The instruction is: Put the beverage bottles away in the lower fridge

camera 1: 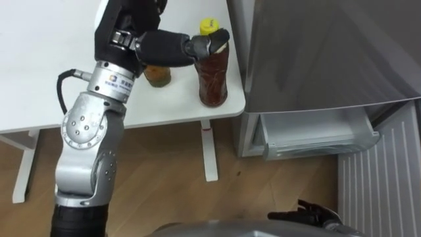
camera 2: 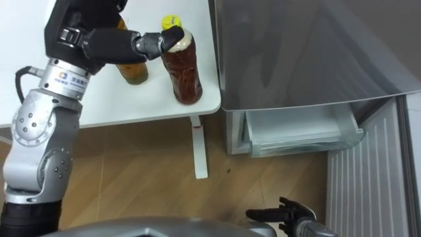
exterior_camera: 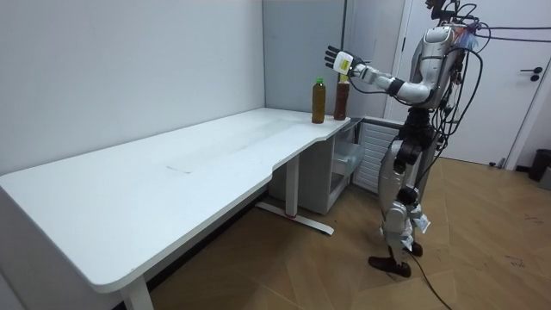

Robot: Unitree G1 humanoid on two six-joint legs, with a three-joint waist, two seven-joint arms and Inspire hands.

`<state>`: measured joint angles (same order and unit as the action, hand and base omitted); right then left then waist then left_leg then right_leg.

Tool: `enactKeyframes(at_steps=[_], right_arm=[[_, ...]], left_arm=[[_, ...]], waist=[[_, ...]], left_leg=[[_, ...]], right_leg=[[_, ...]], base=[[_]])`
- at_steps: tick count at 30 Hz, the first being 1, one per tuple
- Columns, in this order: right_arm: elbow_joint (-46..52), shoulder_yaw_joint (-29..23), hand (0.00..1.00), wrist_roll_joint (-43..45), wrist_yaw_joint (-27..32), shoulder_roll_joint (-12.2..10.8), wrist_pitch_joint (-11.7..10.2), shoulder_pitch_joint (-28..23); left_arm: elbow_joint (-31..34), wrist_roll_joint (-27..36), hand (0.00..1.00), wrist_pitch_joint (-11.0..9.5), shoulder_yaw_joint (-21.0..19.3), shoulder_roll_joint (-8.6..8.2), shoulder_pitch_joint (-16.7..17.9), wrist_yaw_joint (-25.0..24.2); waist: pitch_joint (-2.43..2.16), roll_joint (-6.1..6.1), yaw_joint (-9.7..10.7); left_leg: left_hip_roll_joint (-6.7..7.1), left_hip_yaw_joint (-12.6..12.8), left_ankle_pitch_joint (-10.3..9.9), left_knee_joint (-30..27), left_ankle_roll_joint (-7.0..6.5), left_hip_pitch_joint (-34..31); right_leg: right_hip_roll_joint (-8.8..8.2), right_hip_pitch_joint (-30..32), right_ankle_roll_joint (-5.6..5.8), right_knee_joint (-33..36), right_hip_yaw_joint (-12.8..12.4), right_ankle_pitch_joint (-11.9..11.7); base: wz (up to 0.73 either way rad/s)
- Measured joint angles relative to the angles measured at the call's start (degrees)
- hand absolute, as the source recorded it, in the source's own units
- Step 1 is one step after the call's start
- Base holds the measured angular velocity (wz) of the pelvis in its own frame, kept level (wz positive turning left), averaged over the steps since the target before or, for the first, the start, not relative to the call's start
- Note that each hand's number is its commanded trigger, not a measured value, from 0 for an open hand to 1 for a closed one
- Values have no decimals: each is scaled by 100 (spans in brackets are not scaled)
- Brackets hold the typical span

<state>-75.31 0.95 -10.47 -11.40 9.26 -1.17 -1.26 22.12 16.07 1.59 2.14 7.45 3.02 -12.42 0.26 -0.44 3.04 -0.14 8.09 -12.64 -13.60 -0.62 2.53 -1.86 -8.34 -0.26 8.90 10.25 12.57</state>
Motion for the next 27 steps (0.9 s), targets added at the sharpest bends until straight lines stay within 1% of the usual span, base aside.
enactKeyframes(at_steps=[4, 10, 13, 19, 23, 27], right_arm=[[0, 3, 0, 1, -6, -1, 2, -1], [5, 10, 0, 1, -8, -1, 7, -2], [6, 18, 0, 1, -8, -1, 15, 2], [156, 45, 0, 141, -3, -1, 121, -7], [181, 64, 0, 202, 28, -5, 124, -1], [181, 71, 0, 202, 61, -10, 128, 6]], left_arm=[[-51, 0, 0, 91, 89, 7, 68, -90], [-401, -3, 0, 112, 94, 26, 186, -189], [-431, -3, 0, 187, 93, 30, 230, -189], [-540, -35, 0, 188, 107, 29, 248, -187], [-782, -140, 0, 214, 138, 28, 256, -167], [-785, -165, 0, 215, 173, 27, 272, -163]], waist=[[-2, 15, 0], [-8, 20, -4], [-9, 35, -13], [-9, 63, -17], [-6, 83, -18], [-5, 94, -18]], left_leg=[[-1, 3, 0, 1, 0, 1], [-6, 38, 0, 1, 0, 4], [-6, 42, 0, -1, 0, 3], [-13, 53, 1, -2, -2, 15], [-11, 57, 3, -10, -6, 12], [-5, 58, 5, -10, -8, 7]], right_leg=[[0, 5, 0, 0, -8, 0], [2, 19, 0, 10, -49, 0], [1, 25, 0, 20, -56, 0], [0, 48, 0, 74, -57, 0], [-1, 50, 0, 73, -56, 0], [-5, 52, 3, 61, -63, 3]], base=[[0], [-2], [0], [0], [0], [0]])
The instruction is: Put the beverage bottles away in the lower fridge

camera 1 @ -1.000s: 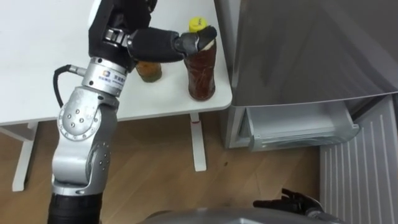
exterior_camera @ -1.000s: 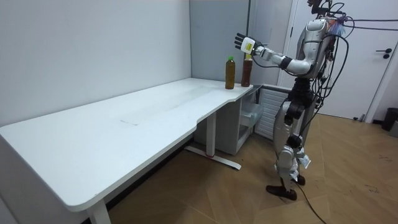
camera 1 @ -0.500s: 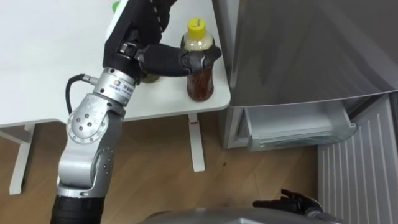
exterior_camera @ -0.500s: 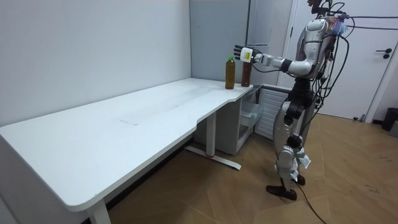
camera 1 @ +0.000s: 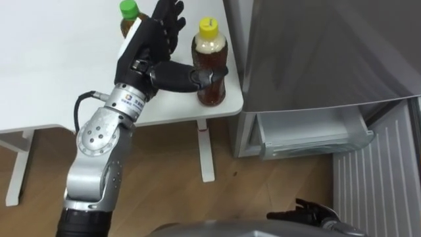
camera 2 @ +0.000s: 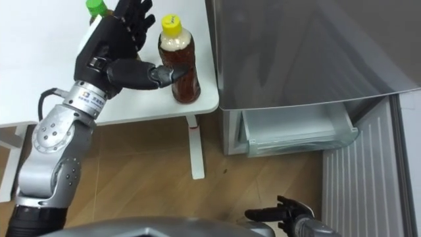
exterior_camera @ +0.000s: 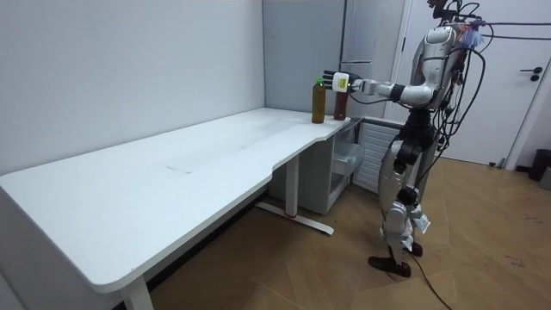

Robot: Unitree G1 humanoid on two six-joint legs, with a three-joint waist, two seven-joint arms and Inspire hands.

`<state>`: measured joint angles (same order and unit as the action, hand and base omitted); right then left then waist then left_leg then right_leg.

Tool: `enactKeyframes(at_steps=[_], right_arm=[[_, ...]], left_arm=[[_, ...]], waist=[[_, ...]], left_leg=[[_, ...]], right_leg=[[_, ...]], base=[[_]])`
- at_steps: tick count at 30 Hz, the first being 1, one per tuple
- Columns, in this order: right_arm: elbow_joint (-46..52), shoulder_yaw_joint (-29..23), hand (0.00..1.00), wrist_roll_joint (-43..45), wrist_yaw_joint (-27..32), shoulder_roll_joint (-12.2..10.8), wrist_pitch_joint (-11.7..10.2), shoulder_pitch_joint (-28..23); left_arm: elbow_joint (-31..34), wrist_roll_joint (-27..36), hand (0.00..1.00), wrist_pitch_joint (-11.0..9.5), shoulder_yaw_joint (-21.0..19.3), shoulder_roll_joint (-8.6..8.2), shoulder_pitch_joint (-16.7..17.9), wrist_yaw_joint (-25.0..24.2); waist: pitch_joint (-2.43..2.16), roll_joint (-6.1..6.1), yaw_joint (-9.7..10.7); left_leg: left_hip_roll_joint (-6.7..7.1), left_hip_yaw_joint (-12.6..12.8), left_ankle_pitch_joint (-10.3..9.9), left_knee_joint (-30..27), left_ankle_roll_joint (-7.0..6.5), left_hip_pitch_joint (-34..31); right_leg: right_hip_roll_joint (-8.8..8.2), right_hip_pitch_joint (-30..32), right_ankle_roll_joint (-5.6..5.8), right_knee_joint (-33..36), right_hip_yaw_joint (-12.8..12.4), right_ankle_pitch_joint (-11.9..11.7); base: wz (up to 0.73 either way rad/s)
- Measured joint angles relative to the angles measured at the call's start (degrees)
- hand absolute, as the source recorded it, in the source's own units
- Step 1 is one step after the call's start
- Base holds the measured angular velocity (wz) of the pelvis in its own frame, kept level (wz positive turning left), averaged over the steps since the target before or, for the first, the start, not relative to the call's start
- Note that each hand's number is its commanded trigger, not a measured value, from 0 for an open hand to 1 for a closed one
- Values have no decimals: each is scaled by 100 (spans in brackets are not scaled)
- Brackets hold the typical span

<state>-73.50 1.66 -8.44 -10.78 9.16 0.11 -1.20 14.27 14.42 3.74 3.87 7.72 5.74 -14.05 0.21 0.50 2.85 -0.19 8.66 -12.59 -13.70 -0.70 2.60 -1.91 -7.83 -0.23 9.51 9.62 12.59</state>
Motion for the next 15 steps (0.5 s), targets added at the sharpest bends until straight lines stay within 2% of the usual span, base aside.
enactKeyframes(at_steps=[8, 15], right_arm=[[4, 96, 0, -1, 17, -6, -5, 3], [19, 165, 0, 0, 144, -45, -43, 18]], left_arm=[[-6, -2, 0, 0, 132, -13, 7, -8], [-193, -1, 0, 0, 220, -19, 7, 15]], waist=[[0, 11, -1], [28, 57, 0]], left_leg=[[3, 3, 1, 27, 1, 11], [0, -2, 0, 33, 1, 13]], right_leg=[[7, -31, 0, -76, 0, 0], [11, -32, -3, -76, 1, -2]], base=[[0], [0]])
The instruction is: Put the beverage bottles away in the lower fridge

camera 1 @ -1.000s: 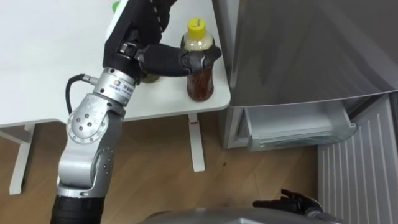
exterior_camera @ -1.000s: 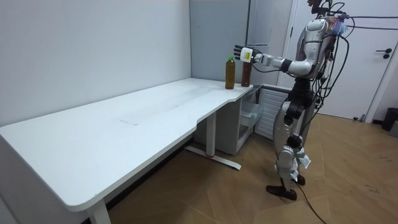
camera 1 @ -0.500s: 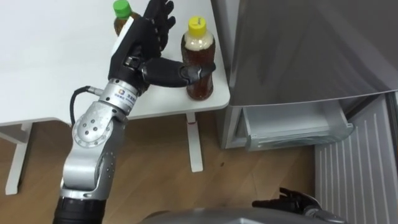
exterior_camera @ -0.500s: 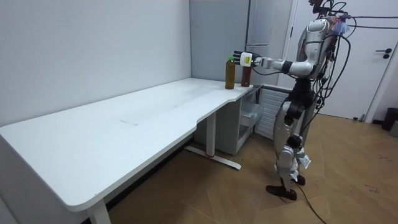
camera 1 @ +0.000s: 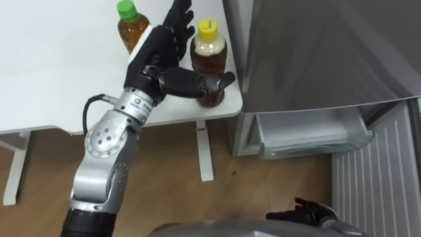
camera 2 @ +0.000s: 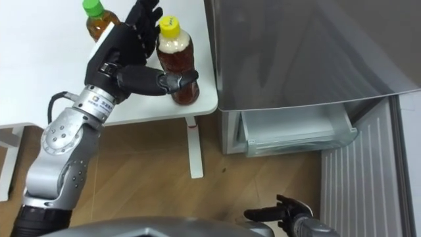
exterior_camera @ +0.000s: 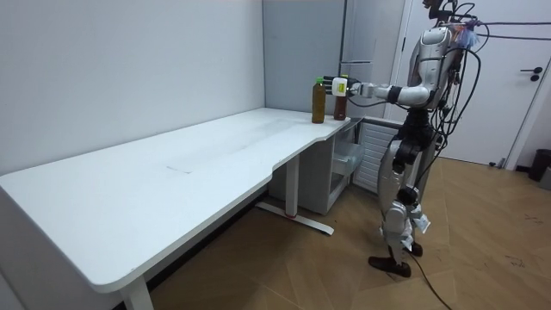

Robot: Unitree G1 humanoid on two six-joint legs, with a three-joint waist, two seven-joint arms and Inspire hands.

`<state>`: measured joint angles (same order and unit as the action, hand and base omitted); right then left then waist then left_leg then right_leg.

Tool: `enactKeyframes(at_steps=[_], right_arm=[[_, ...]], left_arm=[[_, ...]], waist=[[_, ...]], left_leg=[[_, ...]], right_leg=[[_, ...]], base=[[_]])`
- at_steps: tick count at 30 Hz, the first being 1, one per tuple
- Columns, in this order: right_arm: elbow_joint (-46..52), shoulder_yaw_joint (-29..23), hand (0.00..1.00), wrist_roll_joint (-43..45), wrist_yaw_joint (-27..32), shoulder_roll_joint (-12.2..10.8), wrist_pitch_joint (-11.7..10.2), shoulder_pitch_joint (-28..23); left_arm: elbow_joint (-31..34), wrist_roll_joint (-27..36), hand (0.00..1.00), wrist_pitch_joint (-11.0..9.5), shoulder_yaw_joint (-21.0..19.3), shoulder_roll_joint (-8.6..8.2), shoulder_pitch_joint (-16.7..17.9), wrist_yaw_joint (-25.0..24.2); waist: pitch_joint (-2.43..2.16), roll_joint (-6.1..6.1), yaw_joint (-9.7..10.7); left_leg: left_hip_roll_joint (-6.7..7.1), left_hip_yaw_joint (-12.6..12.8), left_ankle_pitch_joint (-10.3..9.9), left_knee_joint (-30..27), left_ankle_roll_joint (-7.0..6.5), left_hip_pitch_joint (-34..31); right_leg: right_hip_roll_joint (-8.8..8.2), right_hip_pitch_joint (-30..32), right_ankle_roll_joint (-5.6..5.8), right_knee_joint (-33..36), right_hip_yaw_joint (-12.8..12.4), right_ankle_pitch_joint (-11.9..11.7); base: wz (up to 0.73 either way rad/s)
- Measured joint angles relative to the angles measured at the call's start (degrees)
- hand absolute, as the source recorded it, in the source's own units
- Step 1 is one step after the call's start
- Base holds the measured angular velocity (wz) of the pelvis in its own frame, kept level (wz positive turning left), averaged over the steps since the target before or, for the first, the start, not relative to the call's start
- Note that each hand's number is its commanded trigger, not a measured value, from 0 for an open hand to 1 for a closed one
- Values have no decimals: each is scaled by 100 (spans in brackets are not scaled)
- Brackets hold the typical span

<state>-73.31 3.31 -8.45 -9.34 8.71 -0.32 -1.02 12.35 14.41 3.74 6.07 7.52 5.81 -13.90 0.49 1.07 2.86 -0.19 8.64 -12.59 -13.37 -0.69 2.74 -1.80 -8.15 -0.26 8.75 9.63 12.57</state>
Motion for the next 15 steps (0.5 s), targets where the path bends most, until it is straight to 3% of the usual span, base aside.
enactKeyframes(at_steps=[8, 15], right_arm=[[-6, 16, 0, 2, 58, -21, 30, 34], [24, 55, 0, 3, 68, -49, 44, 46]], left_arm=[[-87, 36, 0, -3, 154, -4, -5, 85], [-748, 182, 0, 59, 192, -14, -36, 145]], waist=[[-2, -3, 37], [-9, -17, 87]], left_leg=[[0, 5, 0, -5, 0, -7], [-4, 5, 0, -14, 0, -12]], right_leg=[[-1, 12, -1, 10, -10, -2], [1, 15, -2, 22, -19, -3]], base=[[0], [0]])
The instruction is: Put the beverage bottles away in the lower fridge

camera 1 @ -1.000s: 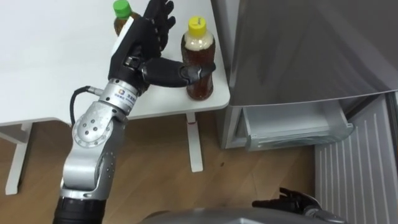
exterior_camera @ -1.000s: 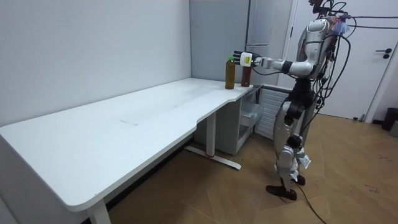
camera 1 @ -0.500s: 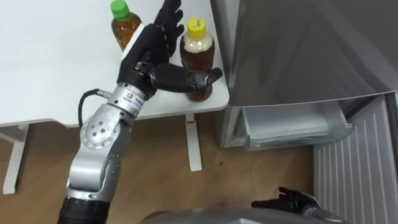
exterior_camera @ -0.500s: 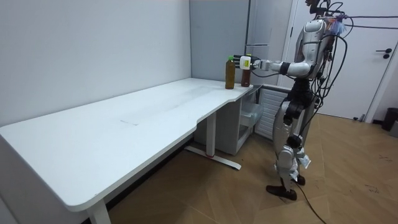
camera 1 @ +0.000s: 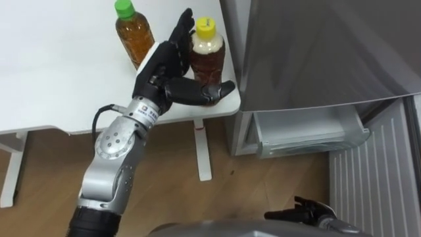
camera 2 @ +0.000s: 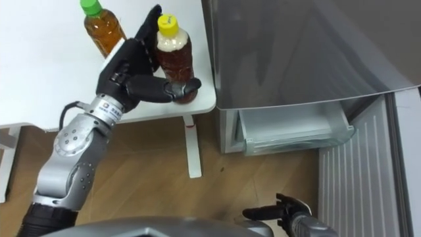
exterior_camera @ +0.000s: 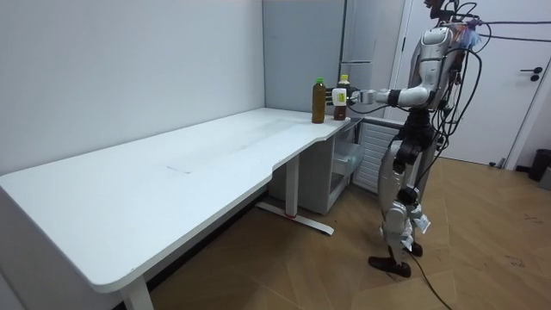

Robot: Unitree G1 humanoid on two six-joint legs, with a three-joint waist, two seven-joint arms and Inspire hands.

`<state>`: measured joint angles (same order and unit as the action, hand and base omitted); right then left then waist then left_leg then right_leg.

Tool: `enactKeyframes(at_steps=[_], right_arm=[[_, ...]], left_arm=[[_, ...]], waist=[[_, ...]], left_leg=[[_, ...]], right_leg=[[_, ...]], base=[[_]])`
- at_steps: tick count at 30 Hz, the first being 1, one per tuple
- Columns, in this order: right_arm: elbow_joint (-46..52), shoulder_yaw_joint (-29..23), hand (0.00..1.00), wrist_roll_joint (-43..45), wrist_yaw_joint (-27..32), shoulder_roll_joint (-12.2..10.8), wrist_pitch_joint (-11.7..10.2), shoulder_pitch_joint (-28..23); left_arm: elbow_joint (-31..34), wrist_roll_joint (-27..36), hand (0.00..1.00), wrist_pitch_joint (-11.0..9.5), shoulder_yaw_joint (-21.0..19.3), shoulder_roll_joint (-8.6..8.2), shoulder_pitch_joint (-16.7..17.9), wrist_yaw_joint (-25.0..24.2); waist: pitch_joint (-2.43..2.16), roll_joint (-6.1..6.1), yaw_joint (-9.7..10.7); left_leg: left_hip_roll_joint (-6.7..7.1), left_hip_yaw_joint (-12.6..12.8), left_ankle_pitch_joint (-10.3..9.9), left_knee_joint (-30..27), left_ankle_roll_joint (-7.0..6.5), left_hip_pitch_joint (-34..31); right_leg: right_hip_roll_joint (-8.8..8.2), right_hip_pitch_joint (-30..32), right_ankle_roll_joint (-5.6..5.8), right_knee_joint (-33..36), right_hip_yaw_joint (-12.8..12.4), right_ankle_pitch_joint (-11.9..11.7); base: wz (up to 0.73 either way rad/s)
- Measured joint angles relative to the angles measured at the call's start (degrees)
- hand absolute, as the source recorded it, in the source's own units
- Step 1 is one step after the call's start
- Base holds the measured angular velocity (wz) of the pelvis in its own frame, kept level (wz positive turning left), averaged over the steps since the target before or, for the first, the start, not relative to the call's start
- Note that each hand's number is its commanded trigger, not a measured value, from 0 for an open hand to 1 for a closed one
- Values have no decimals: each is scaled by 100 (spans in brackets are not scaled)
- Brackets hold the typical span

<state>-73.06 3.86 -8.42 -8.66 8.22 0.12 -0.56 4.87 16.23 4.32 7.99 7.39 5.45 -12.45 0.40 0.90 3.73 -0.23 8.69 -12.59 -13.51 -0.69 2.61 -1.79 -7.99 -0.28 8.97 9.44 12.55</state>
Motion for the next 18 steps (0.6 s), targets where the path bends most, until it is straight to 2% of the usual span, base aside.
enactKeyframes(at_steps=[4, 12, 18], right_arm=[[12, -1, 0, 0, 0, -15, 0, 15], [12, 2, 0, 1, 40, -17, 12, 32], [0, 1, 0, 2, 52, 0, 78, 74]], left_arm=[[-11, 0, 0, 0, 1, -2, -76, 73], [-59, -2, 0, 0, 7, -22, -192, 158], [-225, -4, 0, 25, 5, -21, -313, 267]], waist=[[5, 5, 75], [9, -14, 81], [14, -78, 81]], left_leg=[[2, 6, 0, 5, 0, -6], [0, 41, 0, 13, 0, -4], [-3, 50, 0, 12, 0, -2]], right_leg=[[-3, 13, 0, 1, 1, 0], [-1, 22, 0, -5, -19, 0], [1, 31, 5, -4, -79, -15]], base=[[0], [0], [0]])
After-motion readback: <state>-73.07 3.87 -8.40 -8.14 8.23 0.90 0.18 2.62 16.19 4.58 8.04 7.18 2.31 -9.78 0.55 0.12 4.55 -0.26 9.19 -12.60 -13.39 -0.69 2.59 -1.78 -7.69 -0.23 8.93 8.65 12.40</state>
